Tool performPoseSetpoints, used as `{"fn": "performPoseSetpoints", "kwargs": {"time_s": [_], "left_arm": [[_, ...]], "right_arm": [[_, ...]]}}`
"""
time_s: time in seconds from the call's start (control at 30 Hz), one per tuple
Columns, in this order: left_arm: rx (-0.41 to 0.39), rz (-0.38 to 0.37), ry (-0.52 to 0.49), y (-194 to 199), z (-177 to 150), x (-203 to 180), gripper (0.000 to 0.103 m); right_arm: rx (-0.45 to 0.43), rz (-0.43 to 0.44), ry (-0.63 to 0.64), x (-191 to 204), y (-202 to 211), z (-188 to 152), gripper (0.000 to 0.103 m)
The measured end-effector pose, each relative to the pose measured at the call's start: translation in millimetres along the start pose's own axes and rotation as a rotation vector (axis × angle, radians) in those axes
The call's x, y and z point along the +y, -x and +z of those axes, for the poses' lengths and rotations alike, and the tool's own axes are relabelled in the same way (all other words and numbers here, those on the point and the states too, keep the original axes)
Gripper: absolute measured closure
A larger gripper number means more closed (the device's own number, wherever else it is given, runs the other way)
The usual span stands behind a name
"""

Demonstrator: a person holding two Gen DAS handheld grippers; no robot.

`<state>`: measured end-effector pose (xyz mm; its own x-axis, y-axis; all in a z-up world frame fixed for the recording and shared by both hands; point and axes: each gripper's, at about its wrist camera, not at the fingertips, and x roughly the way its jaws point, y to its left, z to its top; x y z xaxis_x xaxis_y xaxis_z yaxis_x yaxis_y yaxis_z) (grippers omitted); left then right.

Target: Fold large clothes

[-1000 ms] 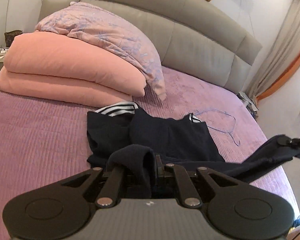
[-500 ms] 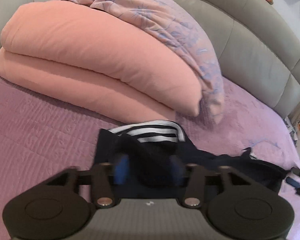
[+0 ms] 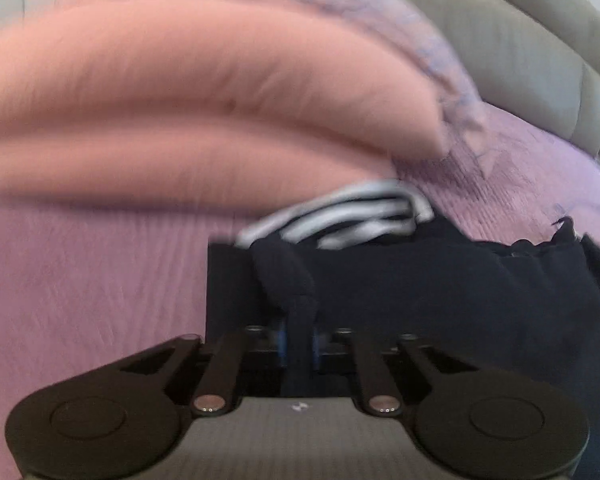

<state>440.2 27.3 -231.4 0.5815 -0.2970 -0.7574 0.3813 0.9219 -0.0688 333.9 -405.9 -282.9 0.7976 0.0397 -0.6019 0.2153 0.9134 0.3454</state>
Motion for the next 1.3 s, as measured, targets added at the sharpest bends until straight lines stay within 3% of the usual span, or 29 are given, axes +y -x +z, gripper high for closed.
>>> {"fn": "performPoseSetpoints", "kwargs": {"time_s": [0.07, 0.13, 0.2, 0.27, 0.3, 0.33, 0.37, 0.43, 0.47, 0.53, 0.6, 0.67, 0.73, 0.83, 0.9, 1.0, 1.03, 1.07, 1.13, 1.2, 1.3], "left_arm": [[-0.079, -0.022, 0.007, 20.7, 4.3, -8.1, 0.096], [-0.162, -0.098, 0.099, 41.5, 16.8, 0.1, 0.096], [-0.218, -0.080, 0.150, 47.4, 32.8, 9.3, 0.096], [-0.222, -0.038, 0.201, 35.1, 43.6, 17.8, 0.094], [-0.214, -0.020, 0.211, 25.2, 45.6, 19.3, 0.091], [-0.185, 0.010, 0.214, 13.7, 46.4, 18.4, 0.083], [-0.134, 0.073, 0.209, -1.4, 44.1, 14.8, 0.076], [-0.017, 0.216, 0.146, -29.3, 35.9, 2.9, 0.079], [0.014, 0.254, 0.105, -34.8, 29.0, -2.5, 0.077], [0.019, 0.279, 0.029, -28.8, 21.9, -10.8, 0.073], [-0.026, 0.229, -0.024, -5.2, 21.0, -17.8, 0.058], [-0.068, 0.167, -0.105, 23.5, 24.7, -37.6, 0.022], [-0.106, 0.064, -0.151, 50.0, 22.8, -59.7, 0.003], [-0.013, -0.192, -0.200, 61.6, 11.5, -98.3, 0.001], [0.074, -0.289, -0.230, 50.4, -9.2, -118.6, 0.001], [0.173, -0.256, -0.322, 21.5, -48.6, -127.6, 0.000], [0.164, -0.285, -0.331, 19.0, -57.8, -120.4, 0.000], [0.165, -0.307, -0.332, 20.1, -61.3, -112.9, 0.000], [0.201, -0.321, -0.331, 21.0, -60.1, -99.9, 0.000], [0.223, -0.290, -0.308, 21.9, -62.6, -82.9, 0.000], [0.238, -0.275, -0.255, 23.0, -69.0, -53.3, 0.000]], "right_arm": [[-0.072, -0.009, 0.011, 12.7, 9.6, -1.7, 0.092], [-0.177, -0.010, -0.009, 16.9, 26.4, 3.9, 0.093], [-0.254, -0.029, -0.044, 16.9, 34.2, 16.1, 0.093], [-0.251, -0.097, -0.043, 22.5, 23.5, 26.4, 0.093], [-0.231, -0.128, -0.044, 20.9, 14.1, 28.5, 0.093], [-0.194, -0.166, -0.053, 19.0, 1.8, 28.9, 0.091], [-0.138, -0.200, -0.069, 17.0, -11.8, 27.4, 0.086], [-0.010, -0.279, -0.089, 12.8, -36.9, 21.2, 0.081], [0.014, -0.296, -0.081, 13.7, -39.9, 17.7, 0.075], [-0.026, -0.293, -0.047, 20.5, -25.7, 13.7, 0.058], [-0.102, -0.217, 0.010, 33.0, 4.2, 14.6, 0.021], [-0.114, -0.136, 0.088, 48.2, 28.1, 17.8, 0.019], [-0.040, -0.071, 0.203, 70.3, 35.0, 19.2, 0.019], [0.099, 0.100, 0.370, 106.1, 28.7, 5.3, 0.019], [0.169, 0.193, 0.556, 131.4, 27.2, -21.9, 0.019], [0.241, 0.098, 0.748, 137.7, 15.4, -65.3, 0.019], [0.283, 0.070, 0.737, 124.8, 8.4, -75.9, 0.019], [0.258, 0.088, 0.671, 107.1, 11.0, -80.4, 0.016], [0.231, 0.088, 0.536, 75.2, 18.6, -82.2, 0.000], [0.229, 0.099, 0.427, 50.5, 26.0, -81.6, 0.000], [0.228, 0.061, 0.458, 42.3, 39.8, -83.9, 0.000]]}}
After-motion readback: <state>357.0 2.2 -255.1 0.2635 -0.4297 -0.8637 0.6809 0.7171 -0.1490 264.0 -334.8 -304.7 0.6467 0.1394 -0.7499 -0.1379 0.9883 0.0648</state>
